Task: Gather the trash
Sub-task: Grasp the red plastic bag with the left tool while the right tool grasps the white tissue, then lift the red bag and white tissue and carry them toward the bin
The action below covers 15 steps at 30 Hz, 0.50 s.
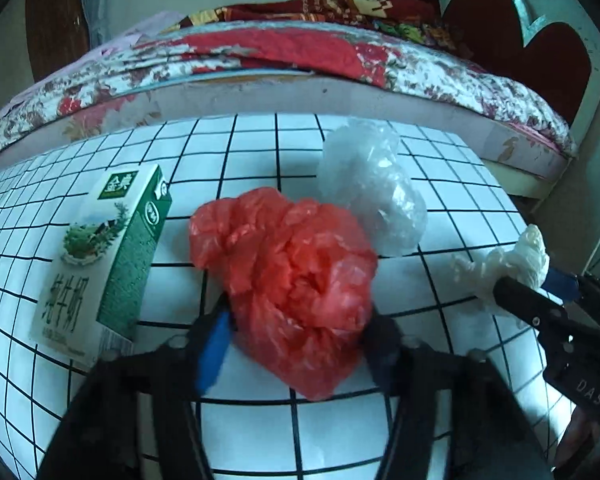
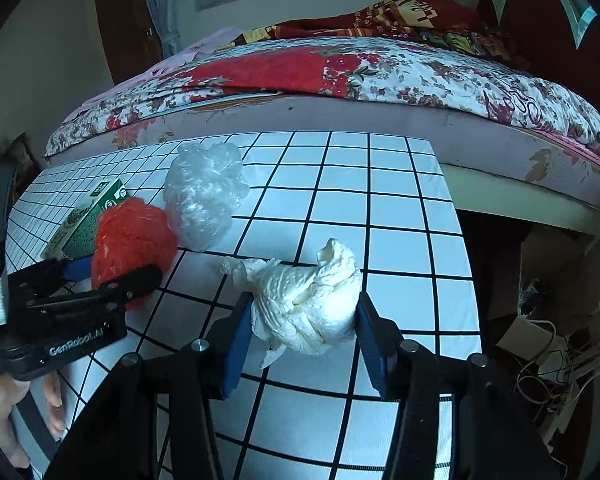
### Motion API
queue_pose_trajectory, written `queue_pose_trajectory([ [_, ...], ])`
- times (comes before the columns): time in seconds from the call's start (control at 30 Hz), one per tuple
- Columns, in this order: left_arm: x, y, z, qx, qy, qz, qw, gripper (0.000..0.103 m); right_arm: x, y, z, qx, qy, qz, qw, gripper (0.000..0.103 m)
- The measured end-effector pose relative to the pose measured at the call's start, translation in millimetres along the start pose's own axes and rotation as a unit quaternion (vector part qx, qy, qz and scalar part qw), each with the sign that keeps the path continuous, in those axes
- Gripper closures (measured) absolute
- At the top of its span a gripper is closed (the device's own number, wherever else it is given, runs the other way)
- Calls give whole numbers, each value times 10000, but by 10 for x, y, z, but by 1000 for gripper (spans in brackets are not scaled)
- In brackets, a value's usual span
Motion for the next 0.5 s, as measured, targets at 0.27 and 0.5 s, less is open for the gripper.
queue_pose_trajectory([
  [0.27,368,317,-29,62,203,369,9991,75,258,160,-61,46,-21,171,9998,51],
  [0.5,720,484,95,-261,127,632,9976,81,610,381,-209,162,-44,394,9991,51],
])
Point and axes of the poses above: each gripper's, at about its wrist camera, not at the fingertips, and x roughly against the way its jaws point, z to its right, y to its underside, the point moved 1 cm from there along -x, roughly the way its jaws point, and after that the axes turned 10 degrees about -x, right-handed, at the moved point
